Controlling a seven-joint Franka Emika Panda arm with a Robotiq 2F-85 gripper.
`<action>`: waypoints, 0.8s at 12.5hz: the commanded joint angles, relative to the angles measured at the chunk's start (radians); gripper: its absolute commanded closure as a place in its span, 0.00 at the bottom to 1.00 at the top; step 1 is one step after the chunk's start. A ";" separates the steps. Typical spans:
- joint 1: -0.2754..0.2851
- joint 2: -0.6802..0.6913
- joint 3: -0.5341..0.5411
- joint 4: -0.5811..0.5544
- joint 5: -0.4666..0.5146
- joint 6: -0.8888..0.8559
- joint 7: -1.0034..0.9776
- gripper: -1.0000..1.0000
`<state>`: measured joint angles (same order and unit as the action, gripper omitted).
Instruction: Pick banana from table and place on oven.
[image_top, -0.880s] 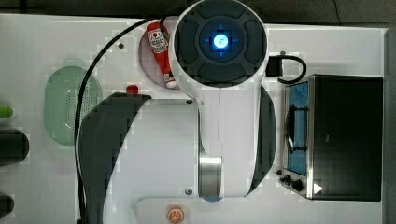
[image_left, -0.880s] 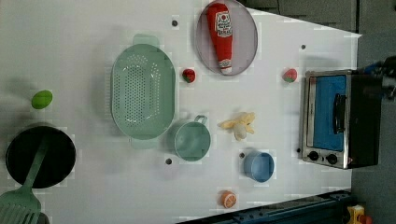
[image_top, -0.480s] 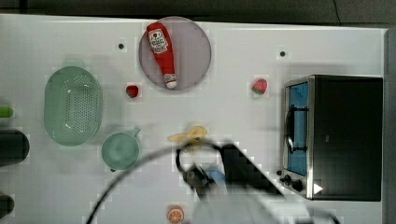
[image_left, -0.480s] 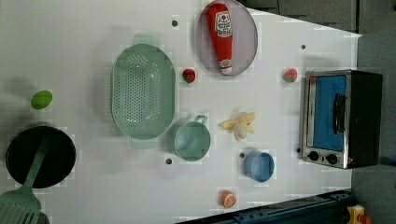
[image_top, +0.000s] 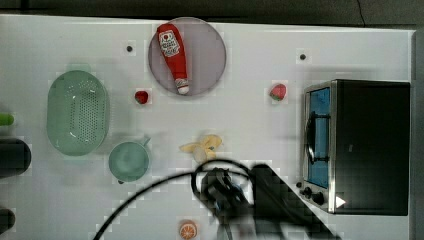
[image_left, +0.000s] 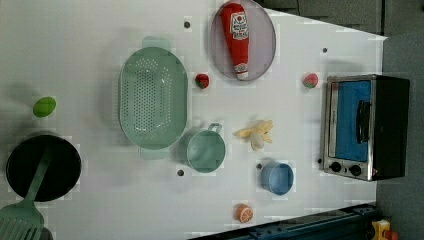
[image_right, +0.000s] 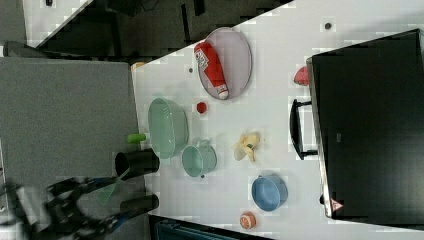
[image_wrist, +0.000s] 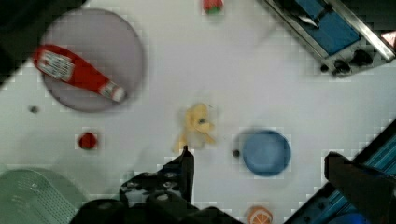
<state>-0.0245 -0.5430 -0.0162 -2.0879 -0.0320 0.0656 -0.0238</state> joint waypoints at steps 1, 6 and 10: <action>0.001 0.150 0.020 -0.122 0.005 0.121 0.035 0.00; 0.001 0.342 0.032 -0.220 0.005 0.397 0.035 0.00; 0.003 0.506 0.039 -0.271 0.005 0.588 0.035 0.00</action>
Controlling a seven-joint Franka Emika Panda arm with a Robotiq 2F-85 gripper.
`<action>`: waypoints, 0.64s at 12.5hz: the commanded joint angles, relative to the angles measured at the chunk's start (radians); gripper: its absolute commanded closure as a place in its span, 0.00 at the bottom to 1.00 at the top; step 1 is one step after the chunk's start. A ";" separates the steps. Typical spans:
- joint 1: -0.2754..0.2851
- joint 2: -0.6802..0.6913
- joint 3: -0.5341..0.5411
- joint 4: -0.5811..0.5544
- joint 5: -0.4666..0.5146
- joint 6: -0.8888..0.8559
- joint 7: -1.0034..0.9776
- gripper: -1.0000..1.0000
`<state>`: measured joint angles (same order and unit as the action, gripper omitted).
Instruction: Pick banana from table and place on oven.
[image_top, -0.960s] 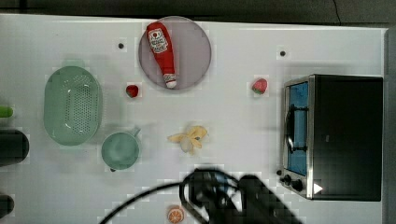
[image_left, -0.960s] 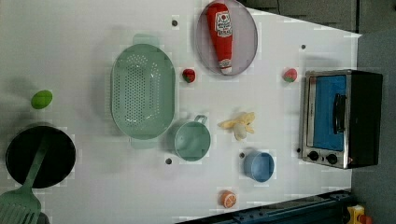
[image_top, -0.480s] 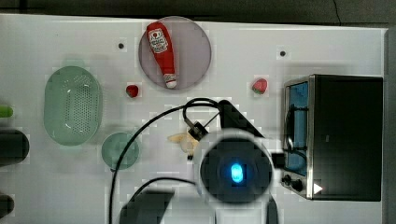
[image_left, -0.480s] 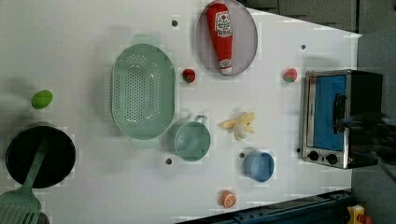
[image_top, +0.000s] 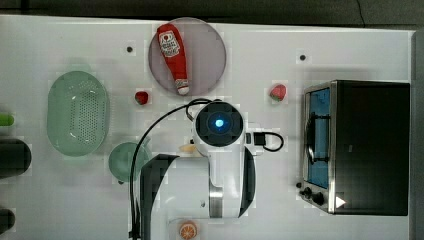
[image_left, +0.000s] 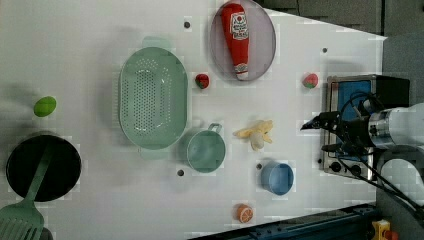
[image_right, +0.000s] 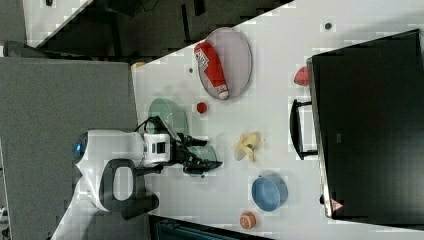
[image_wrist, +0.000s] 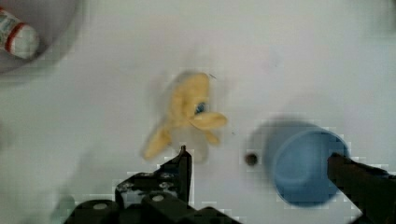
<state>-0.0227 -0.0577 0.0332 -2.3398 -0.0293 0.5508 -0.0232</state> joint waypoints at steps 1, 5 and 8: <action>0.003 0.062 -0.006 -0.028 0.003 0.146 0.035 0.00; 0.008 0.207 0.019 -0.061 0.004 0.338 0.041 0.00; 0.012 0.283 0.027 -0.078 0.004 0.432 0.130 0.00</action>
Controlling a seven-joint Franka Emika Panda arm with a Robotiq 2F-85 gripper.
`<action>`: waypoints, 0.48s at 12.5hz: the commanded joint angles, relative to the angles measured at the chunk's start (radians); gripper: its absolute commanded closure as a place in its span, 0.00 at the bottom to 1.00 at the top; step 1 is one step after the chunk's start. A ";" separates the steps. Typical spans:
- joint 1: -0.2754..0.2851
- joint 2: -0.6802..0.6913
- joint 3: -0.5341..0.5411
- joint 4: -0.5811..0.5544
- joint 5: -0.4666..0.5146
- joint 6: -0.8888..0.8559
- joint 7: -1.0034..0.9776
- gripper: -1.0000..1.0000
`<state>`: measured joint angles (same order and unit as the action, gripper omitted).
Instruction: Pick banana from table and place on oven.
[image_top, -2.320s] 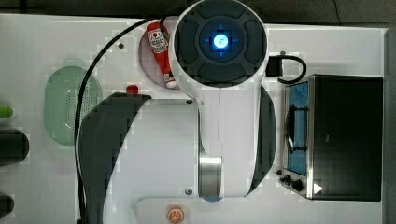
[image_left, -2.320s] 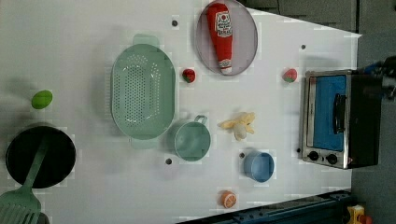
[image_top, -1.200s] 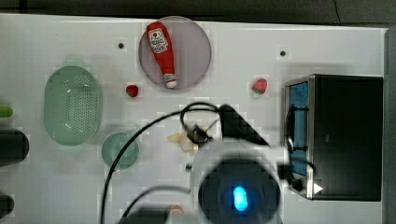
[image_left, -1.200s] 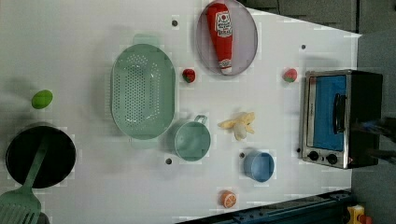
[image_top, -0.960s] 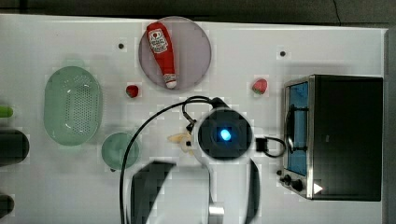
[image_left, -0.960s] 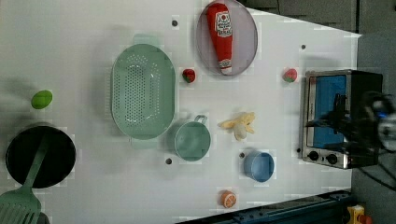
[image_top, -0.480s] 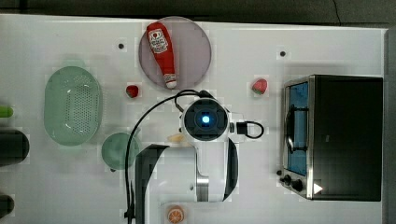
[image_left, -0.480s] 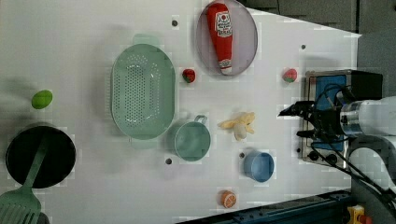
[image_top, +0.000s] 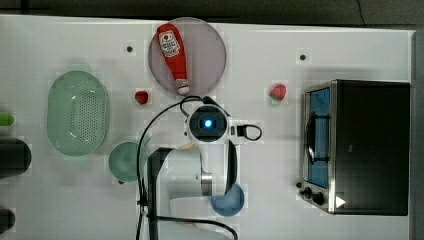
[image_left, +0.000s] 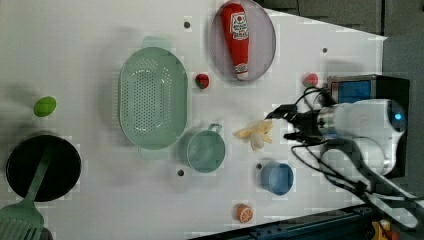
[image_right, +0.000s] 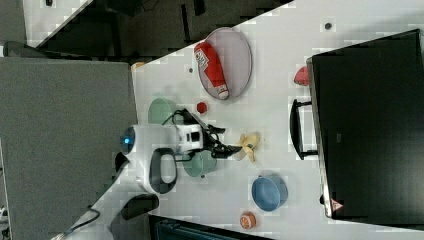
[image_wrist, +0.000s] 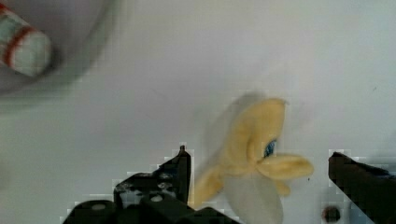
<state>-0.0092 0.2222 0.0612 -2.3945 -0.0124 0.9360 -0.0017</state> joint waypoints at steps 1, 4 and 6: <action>0.001 0.026 0.002 -0.026 -0.013 0.055 0.144 0.00; 0.003 0.082 0.014 -0.026 -0.013 0.097 0.170 0.00; 0.003 0.110 0.017 -0.027 -0.013 0.125 0.170 0.04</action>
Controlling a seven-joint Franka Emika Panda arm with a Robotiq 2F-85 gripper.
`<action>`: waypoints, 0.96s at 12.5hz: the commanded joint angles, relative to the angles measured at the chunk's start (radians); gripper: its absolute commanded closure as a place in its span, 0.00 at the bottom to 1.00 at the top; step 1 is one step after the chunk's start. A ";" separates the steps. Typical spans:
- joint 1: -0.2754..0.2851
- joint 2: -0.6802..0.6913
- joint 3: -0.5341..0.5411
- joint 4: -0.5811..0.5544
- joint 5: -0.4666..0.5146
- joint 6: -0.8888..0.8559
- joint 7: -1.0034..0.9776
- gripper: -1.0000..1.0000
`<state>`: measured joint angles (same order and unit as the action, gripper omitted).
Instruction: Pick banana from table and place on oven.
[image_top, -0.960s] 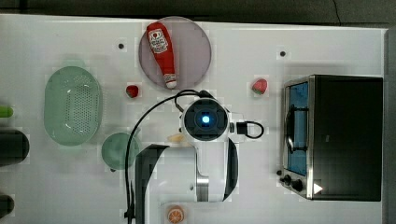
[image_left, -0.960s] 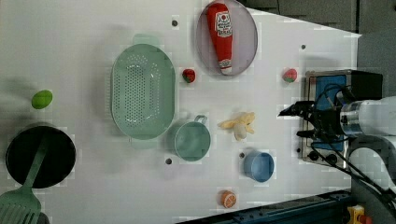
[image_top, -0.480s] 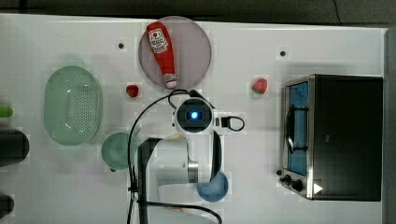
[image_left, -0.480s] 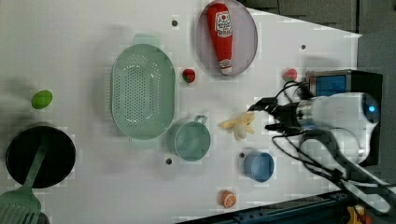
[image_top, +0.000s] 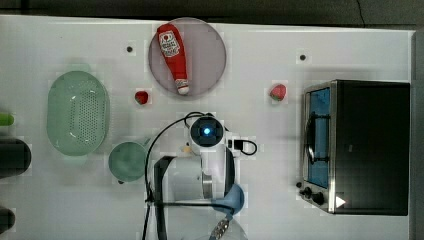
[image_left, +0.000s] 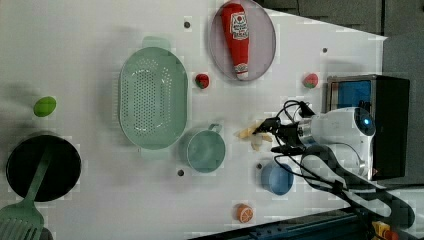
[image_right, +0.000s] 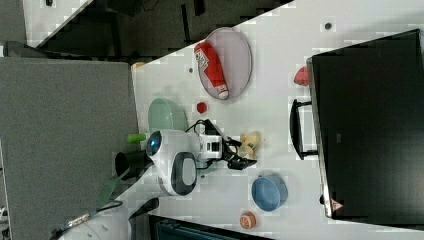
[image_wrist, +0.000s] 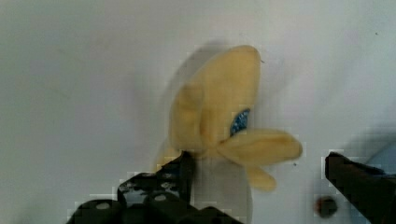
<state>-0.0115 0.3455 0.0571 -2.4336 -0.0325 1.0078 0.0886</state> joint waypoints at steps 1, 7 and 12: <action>0.005 -0.003 0.021 0.010 0.007 0.063 0.079 0.15; 0.005 0.000 0.029 0.005 0.007 0.114 0.079 0.75; 0.005 -0.132 0.030 0.023 0.007 0.103 0.079 0.75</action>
<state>0.0030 0.3064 0.0894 -2.4473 -0.0266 1.1094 0.1373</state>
